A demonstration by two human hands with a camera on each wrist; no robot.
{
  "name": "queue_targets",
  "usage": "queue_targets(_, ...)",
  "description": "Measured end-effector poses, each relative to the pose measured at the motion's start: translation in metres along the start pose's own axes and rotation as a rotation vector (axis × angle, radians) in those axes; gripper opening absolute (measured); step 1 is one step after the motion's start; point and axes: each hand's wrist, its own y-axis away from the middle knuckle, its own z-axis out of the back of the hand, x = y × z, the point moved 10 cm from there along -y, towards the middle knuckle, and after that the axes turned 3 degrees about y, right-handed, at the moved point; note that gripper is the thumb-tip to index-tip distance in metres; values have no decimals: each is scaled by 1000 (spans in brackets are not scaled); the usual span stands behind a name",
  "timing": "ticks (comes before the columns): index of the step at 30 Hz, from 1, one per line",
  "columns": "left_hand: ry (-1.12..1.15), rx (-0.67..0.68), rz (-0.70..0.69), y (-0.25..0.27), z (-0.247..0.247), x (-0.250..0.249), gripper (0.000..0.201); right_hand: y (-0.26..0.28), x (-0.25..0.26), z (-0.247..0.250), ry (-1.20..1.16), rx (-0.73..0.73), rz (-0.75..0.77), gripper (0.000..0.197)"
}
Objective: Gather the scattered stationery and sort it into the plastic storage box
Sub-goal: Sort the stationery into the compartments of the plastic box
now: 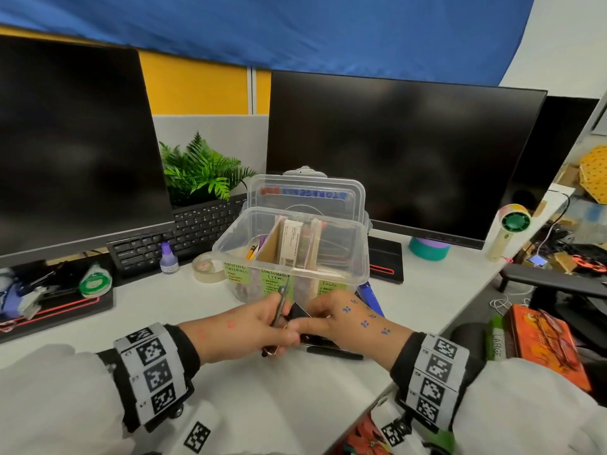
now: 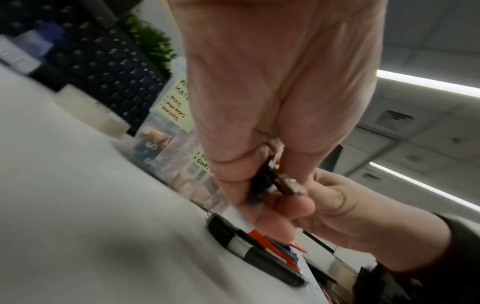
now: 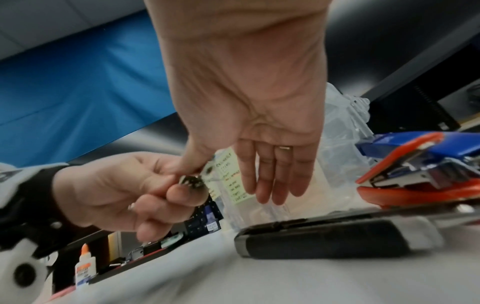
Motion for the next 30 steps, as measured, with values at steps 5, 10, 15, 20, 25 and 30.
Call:
queue_targets(5, -153, -58, -51, 3, 4, -6, 46, 5, -10, -14, 47, 184, -41, 68)
queue_targets(10, -127, -100, -59, 8, 30, -6, 62, 10, -32, -20, 340, 190, -118, 56)
queue_targets(15, -66, -137, -69, 9, 39, -4, 56, 13, -26, -22, 394, 111, -113, 43)
queue_targets(20, -39, -161, -63, 8, 40, -3, 53, 16, -32, -33, 331, 190, -229, 60)
queue_targets(25, -56, -188, -49, 9, 39, 2, 51, 24, -41, -61, 490, 304, -328, 43)
queue_targets(30, -53, -200, -94, 11, 37, -9, 47, 24, -47, -43, 325, 179, -369, 28)
